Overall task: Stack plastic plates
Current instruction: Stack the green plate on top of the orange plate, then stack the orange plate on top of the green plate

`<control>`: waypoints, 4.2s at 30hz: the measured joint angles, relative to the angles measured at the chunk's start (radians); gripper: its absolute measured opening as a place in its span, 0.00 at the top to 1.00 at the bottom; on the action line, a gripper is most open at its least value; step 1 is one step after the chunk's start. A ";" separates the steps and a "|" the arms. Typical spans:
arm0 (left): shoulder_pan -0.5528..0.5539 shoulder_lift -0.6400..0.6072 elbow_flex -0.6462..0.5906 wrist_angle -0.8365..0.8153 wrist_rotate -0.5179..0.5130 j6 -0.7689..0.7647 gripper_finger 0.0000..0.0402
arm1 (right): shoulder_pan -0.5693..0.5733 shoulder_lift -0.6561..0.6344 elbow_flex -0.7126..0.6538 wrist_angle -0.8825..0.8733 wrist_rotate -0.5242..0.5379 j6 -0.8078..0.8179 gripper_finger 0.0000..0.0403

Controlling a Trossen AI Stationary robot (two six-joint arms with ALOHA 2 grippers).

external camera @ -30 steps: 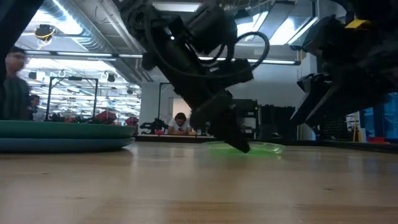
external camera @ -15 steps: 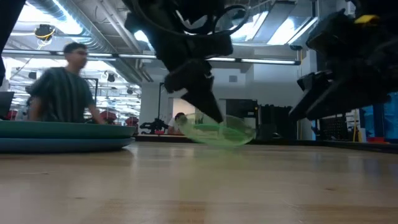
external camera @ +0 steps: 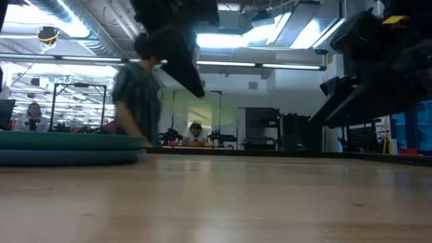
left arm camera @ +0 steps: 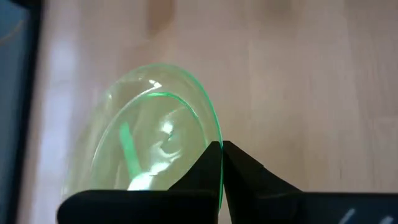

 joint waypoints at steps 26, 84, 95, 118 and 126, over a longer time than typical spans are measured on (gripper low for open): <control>-0.325 -0.217 -0.212 -0.543 -0.184 -0.677 0.99 | 0.013 0.031 0.001 0.090 0.034 0.051 0.51; -0.463 0.041 -0.310 0.934 -0.185 -0.505 0.68 | 0.670 0.004 0.329 -0.864 -0.066 0.965 0.51; -0.385 0.041 -0.310 0.939 -0.182 -0.481 0.68 | 0.747 0.107 0.290 -0.742 -0.052 1.116 0.51; -0.351 0.060 -0.309 0.957 -0.180 -0.449 0.68 | 0.581 0.211 0.350 -0.693 0.081 0.561 0.96; -0.319 0.182 -0.291 1.115 -0.155 -0.504 0.68 | 0.408 0.220 0.348 -0.572 0.085 0.138 0.98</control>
